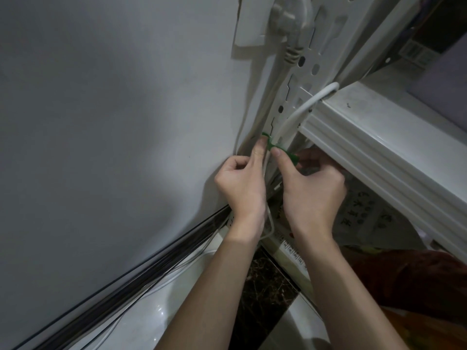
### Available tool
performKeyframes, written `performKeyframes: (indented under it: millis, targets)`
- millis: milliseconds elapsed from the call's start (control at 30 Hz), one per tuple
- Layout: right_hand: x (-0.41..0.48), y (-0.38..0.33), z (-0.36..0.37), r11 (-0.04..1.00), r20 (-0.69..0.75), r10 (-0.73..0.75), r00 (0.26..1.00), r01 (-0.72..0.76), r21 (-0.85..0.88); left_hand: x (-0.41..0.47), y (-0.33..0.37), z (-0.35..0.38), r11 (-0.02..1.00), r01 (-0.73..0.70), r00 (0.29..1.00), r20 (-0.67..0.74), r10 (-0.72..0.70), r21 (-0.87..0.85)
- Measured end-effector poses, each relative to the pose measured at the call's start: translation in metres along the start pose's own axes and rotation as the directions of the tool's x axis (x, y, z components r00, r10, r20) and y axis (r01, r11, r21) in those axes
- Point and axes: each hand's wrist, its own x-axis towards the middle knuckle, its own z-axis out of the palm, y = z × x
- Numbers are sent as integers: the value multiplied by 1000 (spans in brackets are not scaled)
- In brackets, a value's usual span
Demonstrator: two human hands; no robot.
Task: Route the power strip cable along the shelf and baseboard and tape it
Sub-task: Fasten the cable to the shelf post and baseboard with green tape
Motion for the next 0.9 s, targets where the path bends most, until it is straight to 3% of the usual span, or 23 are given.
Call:
performKeyframes:
  millis: [200, 333, 433, 533, 700, 900]
  targets:
    - [5, 3, 0, 998, 6, 4, 1000, -4, -55, -6, 1, 3, 989, 2, 1000, 20, 1, -147]
    - [7, 1, -3, 996, 50, 29, 998, -25, -85, -12, -8, -8, 980, -157, 978, 118, 172, -124]
    - [8, -2, -7, 993, 78, 62, 995, -54, -107, -12, -20, -20, 931, -365, 908, 216, 359, -12]
    - [9, -4, -7, 990, 94, 90, 992, -79, -113, -11, -27, -22, 820, -567, 806, 254, 534, 74]
    - [9, -3, -8, 993, 96, 91, 991, -84, -78, -3, -28, -20, 736, -670, 732, 254, 632, 100]
    - [6, -4, -8, 998, 56, 27, 998, -24, -64, 7, -29, -22, 534, -814, 581, 293, 760, 230]
